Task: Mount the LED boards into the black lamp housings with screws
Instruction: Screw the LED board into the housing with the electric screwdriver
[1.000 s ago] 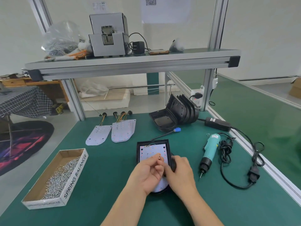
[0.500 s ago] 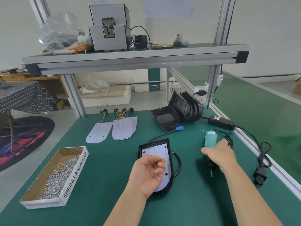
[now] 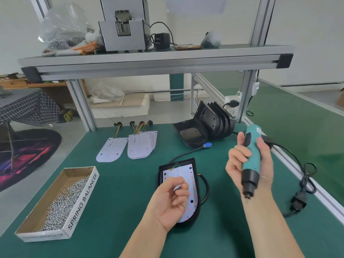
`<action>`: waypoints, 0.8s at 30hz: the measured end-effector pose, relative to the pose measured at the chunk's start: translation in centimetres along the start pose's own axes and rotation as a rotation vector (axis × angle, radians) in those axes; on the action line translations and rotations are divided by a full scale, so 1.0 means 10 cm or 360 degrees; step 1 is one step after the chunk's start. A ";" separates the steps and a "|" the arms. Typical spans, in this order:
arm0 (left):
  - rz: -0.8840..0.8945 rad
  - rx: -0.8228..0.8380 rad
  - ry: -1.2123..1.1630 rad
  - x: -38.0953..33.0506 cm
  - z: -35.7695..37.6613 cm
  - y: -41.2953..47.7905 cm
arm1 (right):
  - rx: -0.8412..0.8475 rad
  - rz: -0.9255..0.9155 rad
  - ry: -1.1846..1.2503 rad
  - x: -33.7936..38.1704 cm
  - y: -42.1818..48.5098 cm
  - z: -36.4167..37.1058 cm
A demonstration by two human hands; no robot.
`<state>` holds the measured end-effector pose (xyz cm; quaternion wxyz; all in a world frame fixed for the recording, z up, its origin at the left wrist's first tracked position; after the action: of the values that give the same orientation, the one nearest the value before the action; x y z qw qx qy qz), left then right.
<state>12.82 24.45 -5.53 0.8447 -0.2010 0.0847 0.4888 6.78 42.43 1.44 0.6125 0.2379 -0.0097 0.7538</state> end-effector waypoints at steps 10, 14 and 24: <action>0.0087 -0.0054 -0.0060 -0.01 -0.01 -0.01 | -0.0527 -0.0519 -0.0611 -0.14 0.10 0.31; 0.0115 -0.0061 -0.0144 -0.01 -0.03 0.00 | -0.0572 -0.0767 -0.0753 -0.18 0.07 0.42; 0.0109 -0.0035 -0.0204 0.03 -0.06 0.01 | -0.0601 -0.1031 -0.1099 -0.19 0.03 0.56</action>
<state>12.96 24.46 -6.15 0.8288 -0.1757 0.0318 0.5302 8.71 38.90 5.79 0.8082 0.3491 -0.2733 0.3877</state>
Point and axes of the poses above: each hand's wrist, its own y-axis towards the middle knuckle, its own z-axis out of the palm, x = y × z, the point moved 6 cm from there along y, towards the middle knuckle, and after that the axes turned 15 degrees about x, right-handed, at the moved point
